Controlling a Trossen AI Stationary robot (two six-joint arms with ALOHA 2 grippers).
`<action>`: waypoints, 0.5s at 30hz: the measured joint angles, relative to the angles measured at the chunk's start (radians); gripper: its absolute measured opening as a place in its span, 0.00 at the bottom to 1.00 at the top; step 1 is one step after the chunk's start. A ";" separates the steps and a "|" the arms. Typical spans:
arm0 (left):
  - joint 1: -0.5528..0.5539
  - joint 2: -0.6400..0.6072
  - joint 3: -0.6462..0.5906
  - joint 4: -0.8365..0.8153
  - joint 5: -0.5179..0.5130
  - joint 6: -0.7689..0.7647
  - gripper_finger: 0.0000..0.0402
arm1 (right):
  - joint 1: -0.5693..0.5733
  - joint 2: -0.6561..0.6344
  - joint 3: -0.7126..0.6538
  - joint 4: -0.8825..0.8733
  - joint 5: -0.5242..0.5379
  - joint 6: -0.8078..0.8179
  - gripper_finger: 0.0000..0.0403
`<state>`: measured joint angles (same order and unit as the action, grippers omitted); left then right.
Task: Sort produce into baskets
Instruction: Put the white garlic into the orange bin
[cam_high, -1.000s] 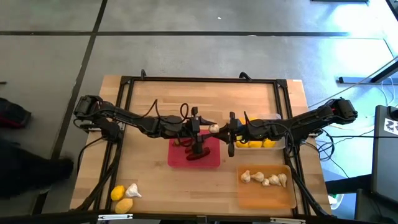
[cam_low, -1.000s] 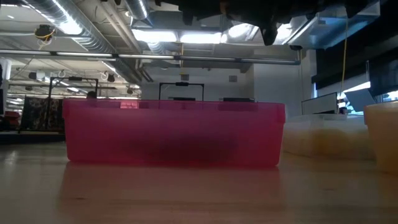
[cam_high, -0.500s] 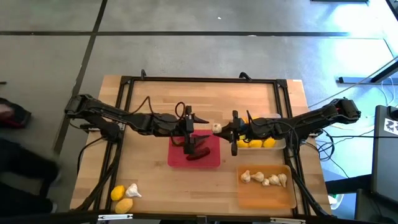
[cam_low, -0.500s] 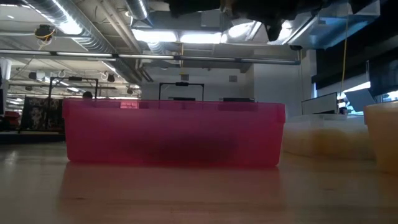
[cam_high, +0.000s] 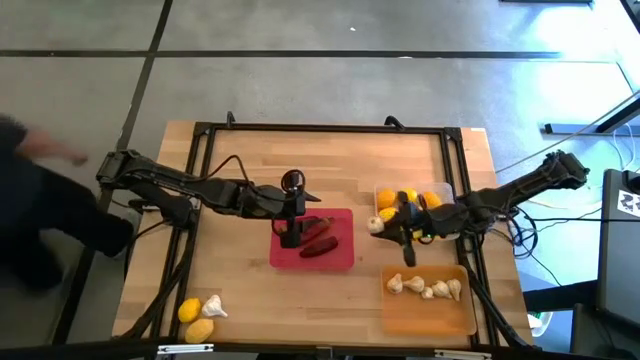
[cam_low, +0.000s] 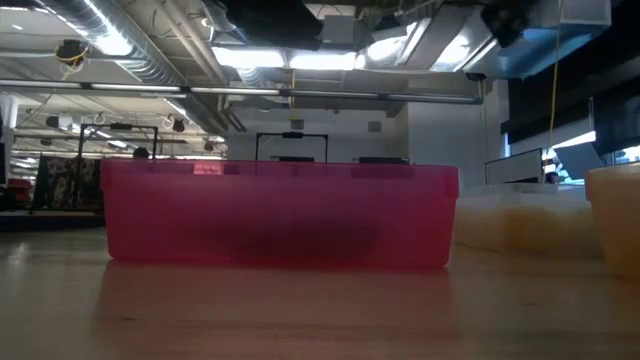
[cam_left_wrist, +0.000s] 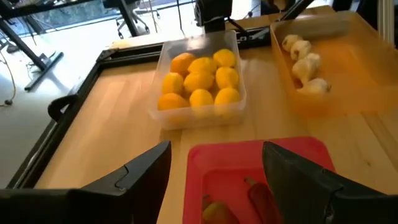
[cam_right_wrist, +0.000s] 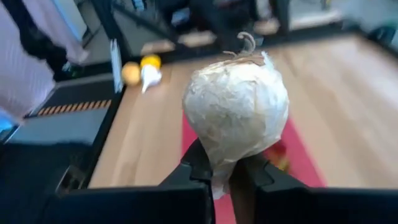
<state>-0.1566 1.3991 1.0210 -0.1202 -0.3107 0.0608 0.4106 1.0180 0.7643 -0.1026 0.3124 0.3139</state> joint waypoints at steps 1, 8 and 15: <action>0.000 0.000 0.000 0.001 0.000 0.000 0.62 | 0.023 -0.009 0.007 -0.049 0.003 0.030 0.06; 0.000 0.000 0.000 0.003 0.000 0.012 0.62 | 0.167 -0.020 0.032 -0.226 -0.015 0.238 0.06; 0.000 0.000 0.000 0.003 0.000 0.013 0.62 | 0.322 -0.006 0.032 -0.337 -0.044 0.543 0.06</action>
<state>-0.1566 1.3991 1.0206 -0.1169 -0.3107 0.0734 0.7323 1.0116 0.7963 -0.4392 0.2680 0.8568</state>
